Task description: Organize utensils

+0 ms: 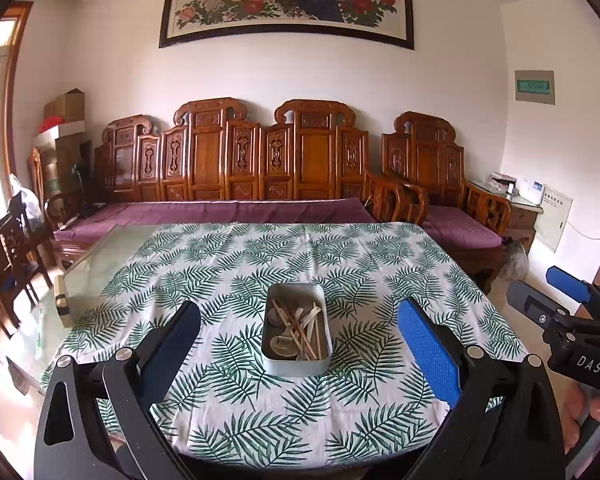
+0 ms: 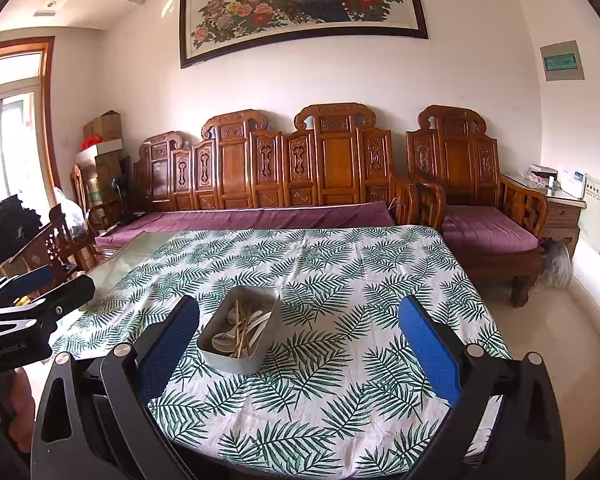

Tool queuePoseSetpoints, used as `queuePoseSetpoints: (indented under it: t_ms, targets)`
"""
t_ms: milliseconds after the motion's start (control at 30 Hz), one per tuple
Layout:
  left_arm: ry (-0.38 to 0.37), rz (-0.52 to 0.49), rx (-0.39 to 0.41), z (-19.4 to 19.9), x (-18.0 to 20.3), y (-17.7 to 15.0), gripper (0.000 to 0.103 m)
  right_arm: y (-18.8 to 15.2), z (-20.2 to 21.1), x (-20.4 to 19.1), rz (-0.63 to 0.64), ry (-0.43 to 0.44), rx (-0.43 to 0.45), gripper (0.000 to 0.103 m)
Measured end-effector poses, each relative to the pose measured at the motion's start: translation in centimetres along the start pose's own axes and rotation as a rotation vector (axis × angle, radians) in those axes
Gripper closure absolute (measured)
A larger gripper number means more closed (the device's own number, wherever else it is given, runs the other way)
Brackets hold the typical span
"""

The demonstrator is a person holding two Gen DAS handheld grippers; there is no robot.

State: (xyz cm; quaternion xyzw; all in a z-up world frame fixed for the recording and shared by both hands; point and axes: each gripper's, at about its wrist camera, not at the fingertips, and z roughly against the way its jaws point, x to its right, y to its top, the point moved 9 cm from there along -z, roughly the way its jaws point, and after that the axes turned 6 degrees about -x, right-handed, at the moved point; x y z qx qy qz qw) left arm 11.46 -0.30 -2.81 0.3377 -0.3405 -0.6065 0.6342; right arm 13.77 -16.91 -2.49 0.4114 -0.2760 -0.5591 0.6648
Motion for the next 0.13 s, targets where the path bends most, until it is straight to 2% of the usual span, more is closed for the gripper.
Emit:
queuePoseSetpoints:
  t_ms: [133]
  targets:
    - [-0.002, -0.003, 0.0, -0.04, 0.06, 0.02, 0.008, -0.01, 0.0, 0.0, 0.0, 0.001, 0.0, 0.003]
